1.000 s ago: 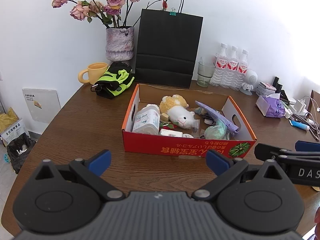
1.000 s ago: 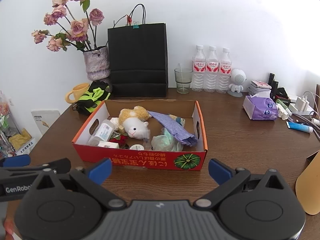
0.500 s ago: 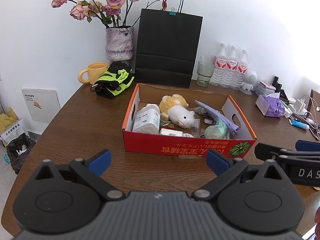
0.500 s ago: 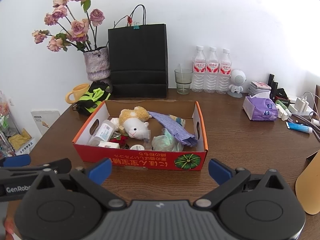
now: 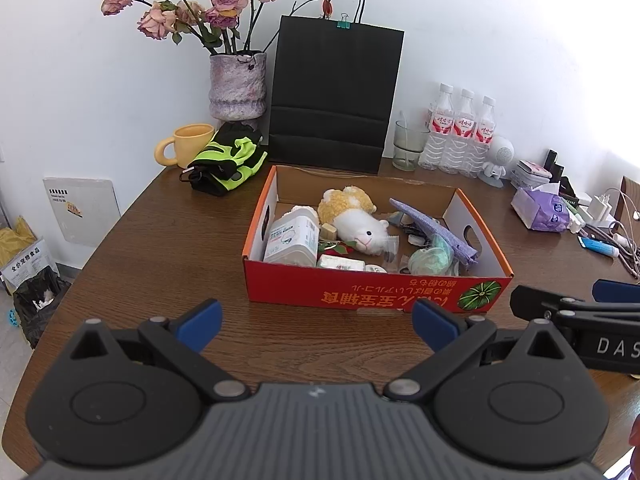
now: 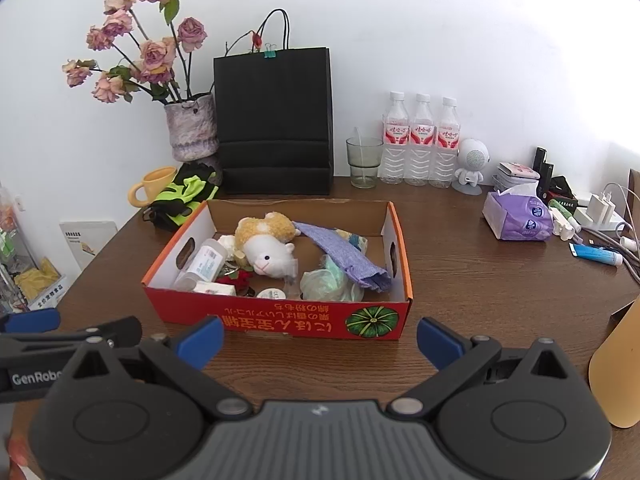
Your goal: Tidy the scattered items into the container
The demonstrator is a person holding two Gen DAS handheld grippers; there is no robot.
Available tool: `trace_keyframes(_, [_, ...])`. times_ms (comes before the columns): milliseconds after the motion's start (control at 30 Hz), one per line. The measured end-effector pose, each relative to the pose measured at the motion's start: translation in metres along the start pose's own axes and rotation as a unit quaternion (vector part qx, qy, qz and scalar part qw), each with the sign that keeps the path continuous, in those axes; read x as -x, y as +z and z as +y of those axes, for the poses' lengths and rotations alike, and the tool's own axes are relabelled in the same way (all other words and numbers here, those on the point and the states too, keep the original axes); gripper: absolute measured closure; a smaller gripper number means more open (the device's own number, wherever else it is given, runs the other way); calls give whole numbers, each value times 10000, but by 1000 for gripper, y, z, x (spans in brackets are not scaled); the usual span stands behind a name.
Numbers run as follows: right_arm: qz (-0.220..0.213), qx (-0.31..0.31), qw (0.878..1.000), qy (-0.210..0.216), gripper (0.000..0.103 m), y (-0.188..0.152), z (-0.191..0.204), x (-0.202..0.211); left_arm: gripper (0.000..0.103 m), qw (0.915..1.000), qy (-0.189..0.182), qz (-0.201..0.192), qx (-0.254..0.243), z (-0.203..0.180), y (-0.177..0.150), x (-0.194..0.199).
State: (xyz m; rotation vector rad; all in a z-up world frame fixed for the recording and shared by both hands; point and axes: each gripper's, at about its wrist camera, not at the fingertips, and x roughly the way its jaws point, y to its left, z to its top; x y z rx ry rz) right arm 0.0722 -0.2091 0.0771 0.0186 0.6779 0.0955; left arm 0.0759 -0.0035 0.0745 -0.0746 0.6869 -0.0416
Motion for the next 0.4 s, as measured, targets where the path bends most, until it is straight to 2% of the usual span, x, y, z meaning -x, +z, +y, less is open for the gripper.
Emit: trace_keyframes(400, [1, -27, 10000, -71, 0, -2, -1, -3, 0, 10000, 35, -15, -57, -2, -3, -2])
